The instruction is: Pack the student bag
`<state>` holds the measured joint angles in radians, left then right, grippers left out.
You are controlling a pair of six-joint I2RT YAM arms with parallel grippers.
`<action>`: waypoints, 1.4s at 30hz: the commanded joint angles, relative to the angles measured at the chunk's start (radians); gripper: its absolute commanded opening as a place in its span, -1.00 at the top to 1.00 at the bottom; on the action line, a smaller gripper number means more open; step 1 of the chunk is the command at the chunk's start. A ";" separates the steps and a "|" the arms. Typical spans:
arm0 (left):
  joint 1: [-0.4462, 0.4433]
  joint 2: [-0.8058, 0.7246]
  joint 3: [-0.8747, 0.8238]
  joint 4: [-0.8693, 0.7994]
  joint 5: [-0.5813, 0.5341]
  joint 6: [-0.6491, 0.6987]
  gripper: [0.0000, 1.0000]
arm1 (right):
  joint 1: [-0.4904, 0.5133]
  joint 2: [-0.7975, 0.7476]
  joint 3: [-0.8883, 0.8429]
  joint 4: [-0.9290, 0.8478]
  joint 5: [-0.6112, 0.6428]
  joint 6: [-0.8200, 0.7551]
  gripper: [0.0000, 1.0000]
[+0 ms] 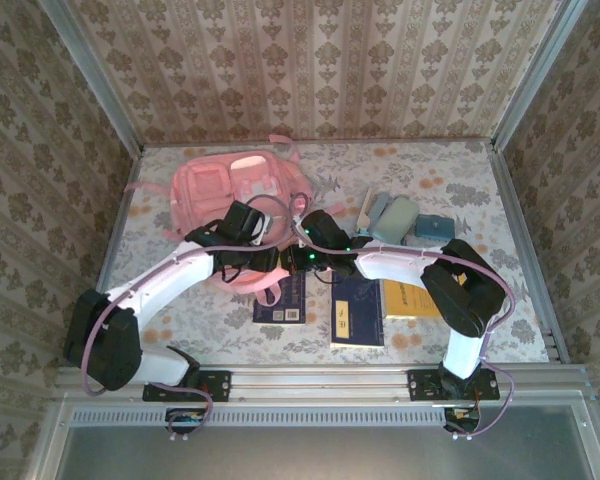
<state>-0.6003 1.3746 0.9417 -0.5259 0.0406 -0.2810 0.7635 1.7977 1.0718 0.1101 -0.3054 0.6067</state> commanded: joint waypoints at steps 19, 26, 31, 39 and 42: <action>0.010 -0.047 0.138 -0.145 -0.093 0.142 1.00 | -0.110 -0.106 0.020 -0.043 -0.023 -0.053 1.00; 0.001 -0.081 0.160 -0.208 -0.185 0.214 1.00 | -0.163 -0.125 0.057 -0.141 -0.042 -0.102 1.00; -0.025 -0.100 0.158 -0.225 -0.267 0.266 1.00 | -0.204 -0.142 0.063 -0.154 -0.115 -0.095 1.00; -0.067 -0.110 0.148 -0.232 -0.338 0.299 1.00 | -0.266 -0.127 0.063 -0.149 -0.235 -0.046 1.00; -0.070 -0.139 0.139 -0.226 -0.347 0.301 1.00 | -0.299 -0.098 0.059 -0.132 -0.265 -0.013 1.00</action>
<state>-0.6689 1.2957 1.0756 -0.7273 -0.2161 -0.0029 0.4896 1.6859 1.1175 -0.0017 -0.5510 0.5545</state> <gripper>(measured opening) 0.050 0.058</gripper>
